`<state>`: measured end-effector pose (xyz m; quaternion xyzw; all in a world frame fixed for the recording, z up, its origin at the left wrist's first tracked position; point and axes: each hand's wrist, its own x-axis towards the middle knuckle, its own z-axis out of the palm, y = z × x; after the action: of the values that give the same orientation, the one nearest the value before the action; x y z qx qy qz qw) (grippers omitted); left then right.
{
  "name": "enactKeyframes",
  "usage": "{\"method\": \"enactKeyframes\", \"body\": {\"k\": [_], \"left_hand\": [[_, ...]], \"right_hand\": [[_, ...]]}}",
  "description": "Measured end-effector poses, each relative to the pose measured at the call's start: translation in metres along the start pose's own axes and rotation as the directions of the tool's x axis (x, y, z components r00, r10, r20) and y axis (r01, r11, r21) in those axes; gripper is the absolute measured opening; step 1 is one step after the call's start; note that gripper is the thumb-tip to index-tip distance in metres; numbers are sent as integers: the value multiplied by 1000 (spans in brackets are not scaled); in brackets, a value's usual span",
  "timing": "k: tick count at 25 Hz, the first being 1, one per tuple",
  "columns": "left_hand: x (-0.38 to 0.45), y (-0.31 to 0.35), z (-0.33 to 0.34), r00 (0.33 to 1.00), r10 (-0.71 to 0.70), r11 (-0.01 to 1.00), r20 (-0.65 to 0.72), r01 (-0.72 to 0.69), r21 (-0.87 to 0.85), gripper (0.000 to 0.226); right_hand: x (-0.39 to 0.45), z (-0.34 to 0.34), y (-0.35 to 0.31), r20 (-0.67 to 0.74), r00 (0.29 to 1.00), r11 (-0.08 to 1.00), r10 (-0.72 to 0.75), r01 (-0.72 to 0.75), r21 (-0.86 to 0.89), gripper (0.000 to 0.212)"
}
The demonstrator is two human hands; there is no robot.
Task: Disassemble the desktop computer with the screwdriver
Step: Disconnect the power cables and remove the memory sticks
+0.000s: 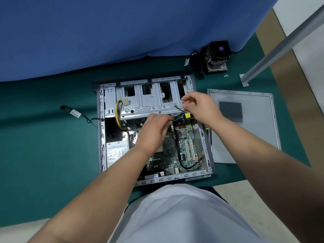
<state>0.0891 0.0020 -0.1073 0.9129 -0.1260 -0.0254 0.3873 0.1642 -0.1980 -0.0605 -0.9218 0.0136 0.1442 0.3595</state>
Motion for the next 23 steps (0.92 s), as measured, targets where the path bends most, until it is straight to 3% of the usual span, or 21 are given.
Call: {"method": "enactKeyframes", "body": {"k": [3, 6, 10, 12, 17, 23], "left_hand": [[7, 4, -4, 998, -50, 994, -37, 47, -96, 17], [16, 11, -6, 973, -214, 961, -88, 194, -197, 16], [37, 16, -17, 904, -426, 840, -32, 383, -385, 9], [50, 16, -24, 876, -481, 793, 34, 451, -410, 10], [75, 19, -38, 808, -568, 709, 155, 576, -407, 14], [83, 18, -33, 767, -612, 658, 195, 630, -412, 13]], "right_hand": [[-17, 8, 2, -97, 995, 999, -25, 28, 37, 23], [-37, 26, 0, -192, 980, 998, -57, 58, 3, 22], [-41, 45, -8, -141, 973, 959, -181, 143, -245, 25], [-34, 51, -14, -136, 972, 950, -189, 145, -277, 27], [-17, 67, -21, -165, 984, 983, -63, 32, -183, 25], [-17, 72, -20, -232, 973, 997, 13, -30, -72, 21]]}}
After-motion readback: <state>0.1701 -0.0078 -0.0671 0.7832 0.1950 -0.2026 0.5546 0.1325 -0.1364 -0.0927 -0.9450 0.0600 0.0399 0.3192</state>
